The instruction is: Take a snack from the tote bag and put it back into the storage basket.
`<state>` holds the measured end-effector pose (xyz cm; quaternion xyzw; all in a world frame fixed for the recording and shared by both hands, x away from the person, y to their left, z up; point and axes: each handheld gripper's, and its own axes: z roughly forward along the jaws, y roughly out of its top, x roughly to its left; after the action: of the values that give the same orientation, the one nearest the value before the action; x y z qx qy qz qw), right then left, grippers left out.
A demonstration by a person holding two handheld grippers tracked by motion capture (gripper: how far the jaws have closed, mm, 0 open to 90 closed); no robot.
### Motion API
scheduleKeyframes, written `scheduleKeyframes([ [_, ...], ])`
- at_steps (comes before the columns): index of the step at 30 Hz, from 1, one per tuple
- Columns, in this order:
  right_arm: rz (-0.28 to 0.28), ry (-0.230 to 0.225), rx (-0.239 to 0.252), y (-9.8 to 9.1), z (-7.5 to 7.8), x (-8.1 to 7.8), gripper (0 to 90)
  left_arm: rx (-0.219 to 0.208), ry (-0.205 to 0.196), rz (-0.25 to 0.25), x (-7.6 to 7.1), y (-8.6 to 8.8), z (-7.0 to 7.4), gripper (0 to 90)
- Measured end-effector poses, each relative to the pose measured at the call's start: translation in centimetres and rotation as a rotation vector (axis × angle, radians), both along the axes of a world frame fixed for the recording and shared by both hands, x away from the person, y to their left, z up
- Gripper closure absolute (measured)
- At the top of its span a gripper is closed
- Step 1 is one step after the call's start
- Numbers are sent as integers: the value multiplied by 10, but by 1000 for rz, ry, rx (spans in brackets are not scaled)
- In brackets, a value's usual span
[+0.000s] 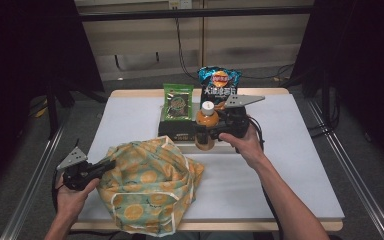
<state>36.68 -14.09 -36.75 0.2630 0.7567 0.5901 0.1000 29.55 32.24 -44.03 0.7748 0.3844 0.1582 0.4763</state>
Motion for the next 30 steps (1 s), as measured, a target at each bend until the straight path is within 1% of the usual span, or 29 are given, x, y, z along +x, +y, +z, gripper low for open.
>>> scheduleKeyframes([
  [2, -11, 1, -5, -4, -1, 1, 300, 7, -2, 21, -2, 6, 1, 894],
  [3, -17, 2, -1, -7, -2, 2, 300, -1, 2, 24, -2, 8, 1, 894],
  [5, -21, -2, -4, -11, -2, 2, 300, -1, -2, 36, -6, 13, 2, 892],
  [6, -27, -5, -5, -14, -2, 3, 300, -9, -1, 32, -8, 15, 2, 891],
  [8, -41, -8, -9, -19, -2, 3, 300, -15, -3, 40, -10, 17, 1, 887],
  [9, -45, -8, -7, -22, -2, 5, 300, -26, -1, 41, -10, 17, 1, 882],
  [10, -52, -8, -11, -25, -3, 6, 300, -29, -1, 40, -9, 16, 0, 875],
  [11, -60, -9, -12, -27, -4, 8, 301, -24, -3, 36, -9, 15, 0, 856],
  [12, -67, -10, -17, -29, -5, 9, 300, -34, -6, 38, -9, 12, 0, 828],
  [15, -77, -4, -23, -35, -9, 12, 300, -67, -16, 44, -8, 7, 5, 690],
  [16, -85, -3, -28, -37, -10, 14, 300, -62, -29, 49, -7, 4, 7, 637],
  [18, -91, -2, -20, -40, -12, 16, 300, -79, -46, 73, -6, -1, 10, 571],
  [20, -97, 5, -17, -44, -13, 20, 300, -84, -56, 68, -6, -6, 15, 529],
  [21, -102, 2, -22, -46, -13, 22, 300, -78, -66, 68, -7, -8, 18, 496],
  [22, -106, 5, -24, -48, -13, 24, 301, -73, -72, 61, -8, -10, 21, 480],
  [23, -110, 5, -29, -50, -13, 26, 300, -68, -78, 47, -9, -10, 25, 477],
  [25, -120, 3, -36, -53, -13, 31, 300, -67, -90, 40, -12, -14, 30, 475],
  [26, -122, 4, -42, -54, -13, 32, 300, -74, -93, 20, -14, -18, 33, 472],
  [27, -128, 4, -45, -56, -13, 34, 300, -66, -101, 11, -16, -21, 34, 472],
  [30, -135, 6, -42, -59, -14, 38, 300, -82, -107, -14, -22, -31, 36, 462],
])
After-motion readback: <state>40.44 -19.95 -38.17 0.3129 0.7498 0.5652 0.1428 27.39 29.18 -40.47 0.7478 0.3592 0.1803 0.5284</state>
